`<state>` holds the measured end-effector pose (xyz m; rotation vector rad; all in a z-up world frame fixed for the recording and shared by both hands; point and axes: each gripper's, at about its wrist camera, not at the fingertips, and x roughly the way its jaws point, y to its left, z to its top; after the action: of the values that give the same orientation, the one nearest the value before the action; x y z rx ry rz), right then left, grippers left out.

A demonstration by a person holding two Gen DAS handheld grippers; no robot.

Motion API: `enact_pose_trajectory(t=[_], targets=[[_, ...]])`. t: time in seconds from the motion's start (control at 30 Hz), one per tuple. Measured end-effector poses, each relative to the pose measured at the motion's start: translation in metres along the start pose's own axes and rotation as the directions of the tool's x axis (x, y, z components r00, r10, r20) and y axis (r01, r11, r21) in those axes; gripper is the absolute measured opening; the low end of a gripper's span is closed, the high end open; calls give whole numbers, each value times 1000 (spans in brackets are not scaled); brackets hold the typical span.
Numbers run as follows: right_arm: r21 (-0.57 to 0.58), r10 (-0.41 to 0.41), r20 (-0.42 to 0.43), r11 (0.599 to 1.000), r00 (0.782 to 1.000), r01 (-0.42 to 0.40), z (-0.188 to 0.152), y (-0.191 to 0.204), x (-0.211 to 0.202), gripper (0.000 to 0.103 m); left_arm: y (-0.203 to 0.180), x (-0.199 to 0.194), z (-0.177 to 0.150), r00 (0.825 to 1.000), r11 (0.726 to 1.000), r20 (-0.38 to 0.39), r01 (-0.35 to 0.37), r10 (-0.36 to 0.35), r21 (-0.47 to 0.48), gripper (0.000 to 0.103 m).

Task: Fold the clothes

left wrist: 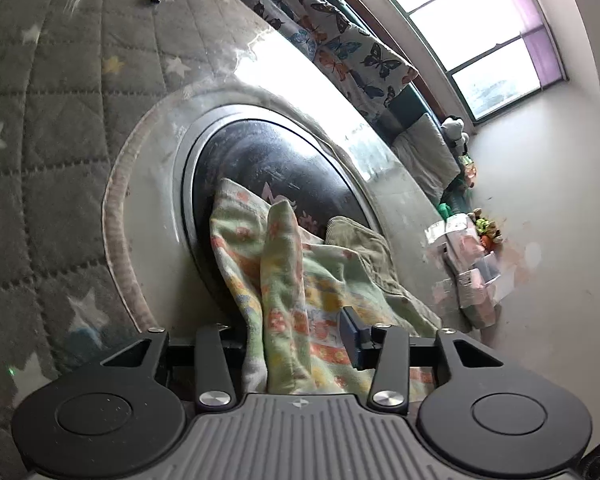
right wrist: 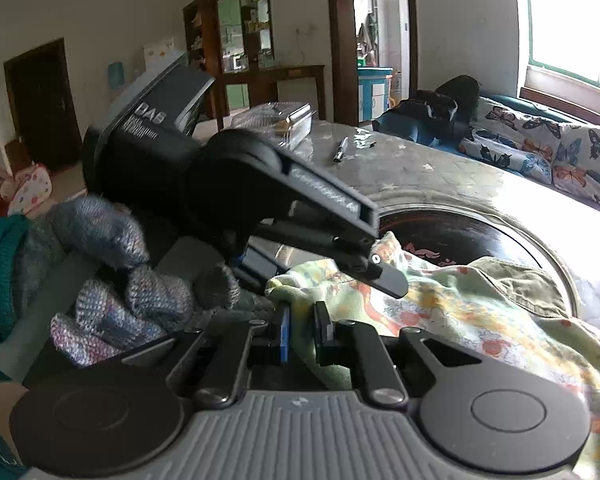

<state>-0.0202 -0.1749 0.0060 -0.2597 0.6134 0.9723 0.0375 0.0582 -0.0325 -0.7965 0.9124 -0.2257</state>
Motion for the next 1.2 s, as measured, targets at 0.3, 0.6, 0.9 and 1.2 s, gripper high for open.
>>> enact_pose_trajectory(t=[0.3, 0.6, 0.9, 1.2], targets=[[-3, 16, -6, 1000, 1000, -16, -4, 2, 1, 16, 4, 1, -1, 1000, 1000, -8, -12, 12, -6, 13], [93, -111, 4, 990, 994, 110, -17, -37, -35, 25, 5, 2, -2, 1000, 1000, -2, -13, 13, 6, 11], [270, -425, -50, 865, 904, 422, -49, -125, -57, 43, 0, 4, -2, 999, 999, 5, -34, 34, 34, 11], [367, -524, -111, 768, 844, 525, -78, -175, -59, 59, -2, 6, -2, 999, 998, 7, -44, 43, 51, 11]])
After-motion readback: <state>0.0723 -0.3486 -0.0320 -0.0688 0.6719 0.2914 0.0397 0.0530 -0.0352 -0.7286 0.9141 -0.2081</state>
